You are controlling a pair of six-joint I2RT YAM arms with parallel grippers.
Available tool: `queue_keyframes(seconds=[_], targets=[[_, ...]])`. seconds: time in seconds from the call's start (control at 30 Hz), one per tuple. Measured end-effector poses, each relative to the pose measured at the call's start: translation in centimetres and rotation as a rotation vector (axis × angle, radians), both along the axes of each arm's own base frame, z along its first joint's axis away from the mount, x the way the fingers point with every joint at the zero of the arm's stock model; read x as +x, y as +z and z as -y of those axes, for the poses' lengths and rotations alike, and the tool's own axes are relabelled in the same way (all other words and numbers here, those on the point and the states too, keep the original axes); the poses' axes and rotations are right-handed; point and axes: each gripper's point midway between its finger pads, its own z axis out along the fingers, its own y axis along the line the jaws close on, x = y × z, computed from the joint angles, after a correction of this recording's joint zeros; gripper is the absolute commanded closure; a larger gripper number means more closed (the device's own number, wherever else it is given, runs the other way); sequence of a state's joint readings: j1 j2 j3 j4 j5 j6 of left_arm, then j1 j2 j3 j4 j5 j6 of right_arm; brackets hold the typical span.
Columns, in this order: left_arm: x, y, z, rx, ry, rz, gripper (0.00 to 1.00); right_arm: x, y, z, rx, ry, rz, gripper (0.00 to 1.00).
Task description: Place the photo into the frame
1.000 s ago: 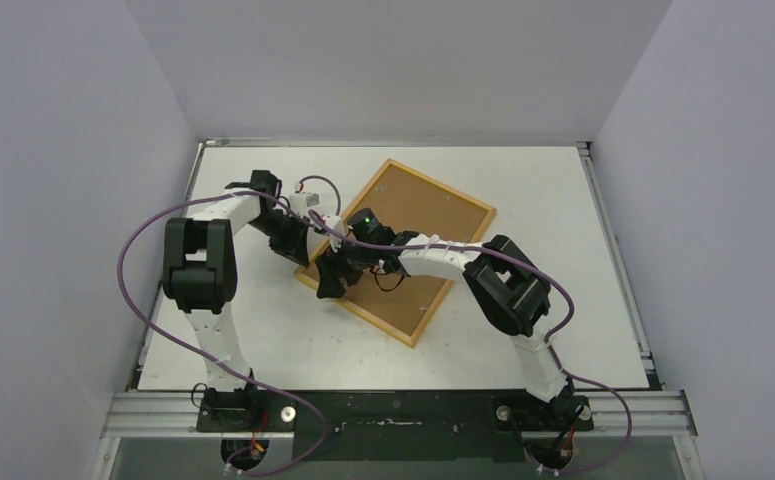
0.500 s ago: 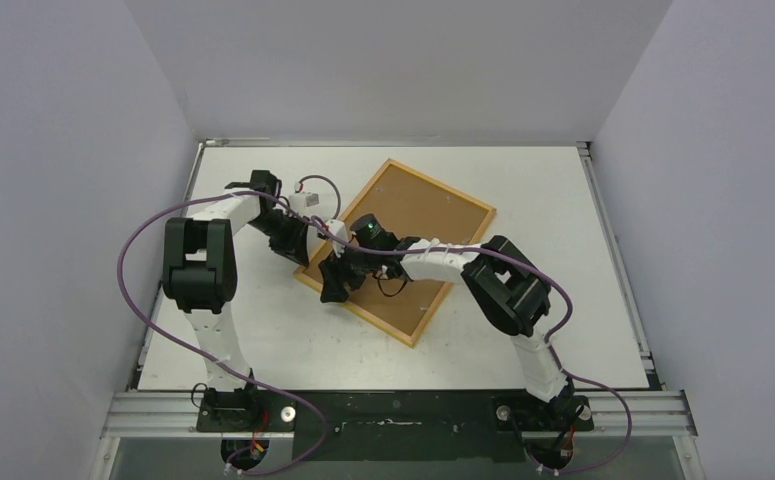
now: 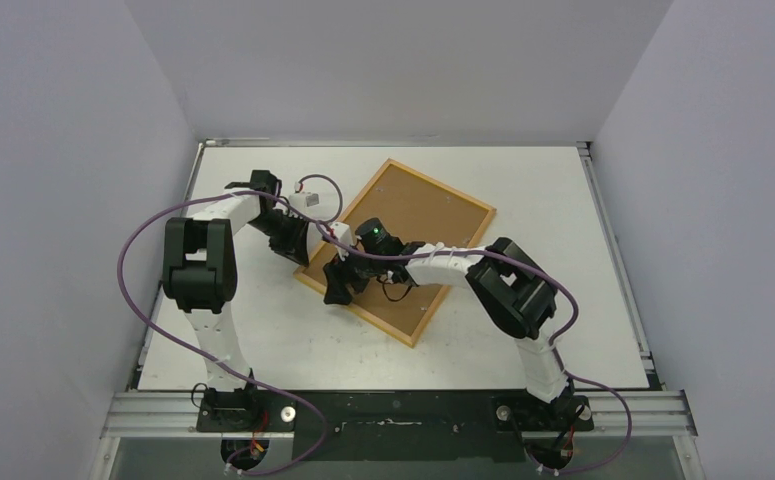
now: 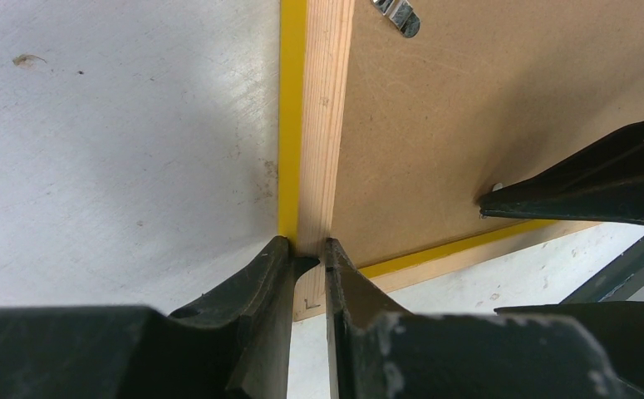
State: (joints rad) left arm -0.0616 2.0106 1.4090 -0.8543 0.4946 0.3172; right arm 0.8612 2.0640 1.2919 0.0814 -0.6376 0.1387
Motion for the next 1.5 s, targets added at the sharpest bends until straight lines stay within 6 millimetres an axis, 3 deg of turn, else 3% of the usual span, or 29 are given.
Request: queue_keyframes(seconds=[0.33,0.7,1.5], targets=[[0.0,0.0,0.0,0.000,0.000,0.000,0.91,-0.1,0.0,0.3,-0.004,-0.006,0.000,0.33],[0.0,0.0,0.0,0.000,0.001,-0.001,0.91,-1.6,0.0,1.7,-0.020,-0.030,-0.028,0.33],[0.0,0.0,0.0,0.000,0.003,-0.001,0.92,-2.8,0.3,0.9,-0.007,-0.047,-0.079,0.33]])
